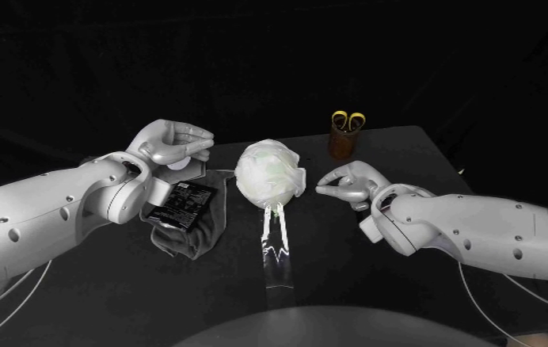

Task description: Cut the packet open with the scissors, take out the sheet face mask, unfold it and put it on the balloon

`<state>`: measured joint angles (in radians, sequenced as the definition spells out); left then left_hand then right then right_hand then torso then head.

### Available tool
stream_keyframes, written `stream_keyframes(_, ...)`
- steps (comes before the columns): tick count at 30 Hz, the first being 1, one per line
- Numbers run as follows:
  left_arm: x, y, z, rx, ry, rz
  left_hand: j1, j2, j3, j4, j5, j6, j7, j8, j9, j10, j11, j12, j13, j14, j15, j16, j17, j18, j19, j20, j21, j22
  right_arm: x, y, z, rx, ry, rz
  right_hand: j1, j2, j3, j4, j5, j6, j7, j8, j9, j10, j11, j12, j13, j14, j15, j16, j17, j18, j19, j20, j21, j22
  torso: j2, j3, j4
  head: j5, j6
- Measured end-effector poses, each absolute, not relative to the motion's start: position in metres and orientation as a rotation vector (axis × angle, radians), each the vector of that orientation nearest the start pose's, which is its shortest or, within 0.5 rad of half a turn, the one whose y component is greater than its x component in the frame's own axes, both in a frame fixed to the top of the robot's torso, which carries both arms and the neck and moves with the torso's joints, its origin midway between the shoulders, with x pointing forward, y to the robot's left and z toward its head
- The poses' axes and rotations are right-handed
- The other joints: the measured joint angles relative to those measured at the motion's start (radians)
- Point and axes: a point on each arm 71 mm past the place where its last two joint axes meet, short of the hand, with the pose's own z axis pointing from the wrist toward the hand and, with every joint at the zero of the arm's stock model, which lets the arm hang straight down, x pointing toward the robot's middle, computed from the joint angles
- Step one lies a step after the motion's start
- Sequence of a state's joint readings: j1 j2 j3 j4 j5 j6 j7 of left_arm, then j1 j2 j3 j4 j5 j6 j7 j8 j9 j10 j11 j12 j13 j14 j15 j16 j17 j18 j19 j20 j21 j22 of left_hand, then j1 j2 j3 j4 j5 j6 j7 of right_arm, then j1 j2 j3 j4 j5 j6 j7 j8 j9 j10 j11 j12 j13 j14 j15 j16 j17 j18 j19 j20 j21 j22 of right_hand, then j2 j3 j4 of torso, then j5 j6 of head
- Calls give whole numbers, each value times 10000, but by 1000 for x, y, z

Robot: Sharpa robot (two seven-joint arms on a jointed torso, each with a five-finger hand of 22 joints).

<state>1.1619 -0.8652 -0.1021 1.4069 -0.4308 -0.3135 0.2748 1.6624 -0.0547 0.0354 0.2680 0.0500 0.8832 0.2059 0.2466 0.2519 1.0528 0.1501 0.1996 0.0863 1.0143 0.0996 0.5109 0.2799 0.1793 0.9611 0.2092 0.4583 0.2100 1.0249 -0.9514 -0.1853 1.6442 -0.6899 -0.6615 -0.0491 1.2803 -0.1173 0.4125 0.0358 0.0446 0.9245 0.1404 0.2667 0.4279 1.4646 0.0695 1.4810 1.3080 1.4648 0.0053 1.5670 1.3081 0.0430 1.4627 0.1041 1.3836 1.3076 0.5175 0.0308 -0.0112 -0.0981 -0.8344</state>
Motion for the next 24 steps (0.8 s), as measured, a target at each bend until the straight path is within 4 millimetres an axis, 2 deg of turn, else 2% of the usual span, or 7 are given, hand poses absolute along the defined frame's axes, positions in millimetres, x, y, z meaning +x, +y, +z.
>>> stream_keyframes(4,473,254,-236,-8134,16804,-11876,-142,46,-19,177,0,332,-206,204,38,837,-335,328,84,1289,-441,1160,669,0,916,-493,921,467,391,-241,-301,7221,17836,7922,195,82,101,-101,0,251,-93,0,-28,21,-91,80,-3,16,-93,3,0,-1,1,1,128,-4,-8,-3,0,97,-26)
stream_keyframes(8,457,253,-247,-8653,17231,-11796,-786,84,-202,194,0,456,-326,346,43,1137,-495,477,159,2107,-656,2502,1522,-12,1493,-806,1825,985,382,-235,-300,5961,17303,8258,333,119,221,-221,0,351,-140,0,-68,22,-160,80,-7,4,-152,3,-1,-1,38,-37,213,-3,-9,-2,0,156,-53)
stream_keyframes(16,439,242,-266,-9717,17992,-11362,-1787,67,-925,215,-4,507,-456,771,151,1432,-661,1181,615,2671,-869,5137,3958,-92,1716,-1097,3429,2024,374,-228,-290,3737,15868,8788,455,77,265,-319,0,386,-100,-82,-171,22,-160,-99,-4,17,-164,-3,-8,-1,28,-79,-96,1,14,-6,-16,248,-107)
stream_keyframes(20,434,234,-274,-10149,18357,-11056,-2137,106,-1314,217,-4,360,-471,902,189,1287,-640,1367,784,2473,-892,5133,3874,-100,1411,-1065,3736,2265,374,-228,-286,3365,15232,8966,490,35,368,-329,40,211,73,-397,-341,-421,-89,-1658,2,17,-164,-457,-8,289,-939,-44,-1830,3,22,-4,-18,290,-149)
stream_keyframes(21,434,233,-275,-10240,18424,-10979,-2141,109,-1420,216,-4,273,-426,933,196,1099,-613,1370,811,2167,-840,4866,3521,-101,1265,-1038,3769,2311,374,-228,-285,3327,15104,9006,441,-71,433,-315,40,150,129,-484,-386,-988,-76,-2661,-101,9,-156,-929,-8,479,-1549,5,-2860,4,24,-2,-18,300,-155)
stream_keyframes(23,432,230,-278,-10417,18540,-10814,-2140,109,-1596,226,-4,103,-370,984,208,833,-529,1371,855,1771,-753,4593,3287,-102,1023,-985,3771,2360,375,-229,-283,3331,14889,9114,291,-220,532,-218,78,-45,218,-620,-452,-2894,39,-5667,-1760,-900,-28,-2541,-1247,990,-3310,85,-5754,-172,25,2,-18,321,-177)
stream_keyframes(24,432,228,-280,-10509,18589,-10722,-2140,110,-1622,231,-4,75,-343,1005,209,778,-514,1371,862,1680,-726,4530,3245,-103,977,-961,3771,2366,376,-229,-281,3383,14801,9170,267,-244,562,-183,78,-72,239,-621,-458,-3418,69,-6597,-2378,-1224,1,-3076,-1807,1185,-3792,107,-6643,-427,25,4,-18,325,-184)
